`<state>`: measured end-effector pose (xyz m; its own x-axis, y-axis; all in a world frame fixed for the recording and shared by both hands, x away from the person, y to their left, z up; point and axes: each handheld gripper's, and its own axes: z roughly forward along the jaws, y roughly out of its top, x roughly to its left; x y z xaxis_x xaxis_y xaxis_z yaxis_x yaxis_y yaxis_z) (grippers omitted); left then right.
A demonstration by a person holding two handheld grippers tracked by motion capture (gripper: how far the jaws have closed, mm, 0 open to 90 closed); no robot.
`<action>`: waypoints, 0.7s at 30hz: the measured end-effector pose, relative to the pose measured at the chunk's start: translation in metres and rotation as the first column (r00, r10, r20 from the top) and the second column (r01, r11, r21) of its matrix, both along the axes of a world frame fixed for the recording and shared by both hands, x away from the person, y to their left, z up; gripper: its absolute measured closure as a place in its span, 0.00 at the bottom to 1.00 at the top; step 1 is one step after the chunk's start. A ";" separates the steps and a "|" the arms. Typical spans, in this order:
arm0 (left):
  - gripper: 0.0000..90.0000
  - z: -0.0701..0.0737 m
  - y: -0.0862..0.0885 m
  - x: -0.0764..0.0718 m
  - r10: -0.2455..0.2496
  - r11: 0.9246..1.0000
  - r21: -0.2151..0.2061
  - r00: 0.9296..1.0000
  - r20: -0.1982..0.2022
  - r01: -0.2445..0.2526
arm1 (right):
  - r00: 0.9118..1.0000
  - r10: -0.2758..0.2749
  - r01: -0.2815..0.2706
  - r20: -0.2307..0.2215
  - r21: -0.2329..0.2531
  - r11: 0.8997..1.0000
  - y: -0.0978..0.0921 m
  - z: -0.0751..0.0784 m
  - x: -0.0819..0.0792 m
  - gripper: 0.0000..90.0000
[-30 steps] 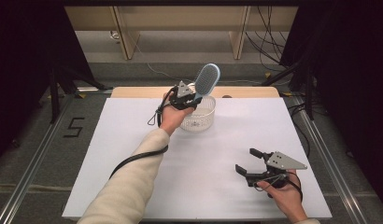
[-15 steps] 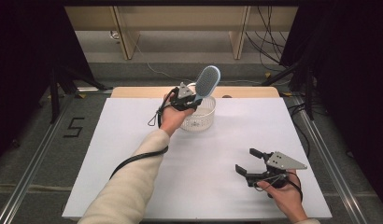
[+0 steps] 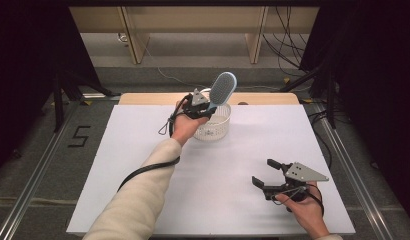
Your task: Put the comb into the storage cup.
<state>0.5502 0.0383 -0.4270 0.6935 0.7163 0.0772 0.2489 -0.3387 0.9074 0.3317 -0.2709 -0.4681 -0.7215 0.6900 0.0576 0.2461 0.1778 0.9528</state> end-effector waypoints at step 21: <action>0.42 0.027 0.012 -0.012 0.049 0.997 -0.061 0.998 -0.044 -0.052 | 1.000 0.000 0.000 -0.002 -0.014 1.000 0.000 0.000 0.000 0.17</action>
<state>0.5380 0.0502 -0.3999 0.6580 0.7530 0.0030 0.3029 -0.2684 0.9145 0.3318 -0.2709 -0.4682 -0.7215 0.6906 0.0494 0.2478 0.1910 0.9498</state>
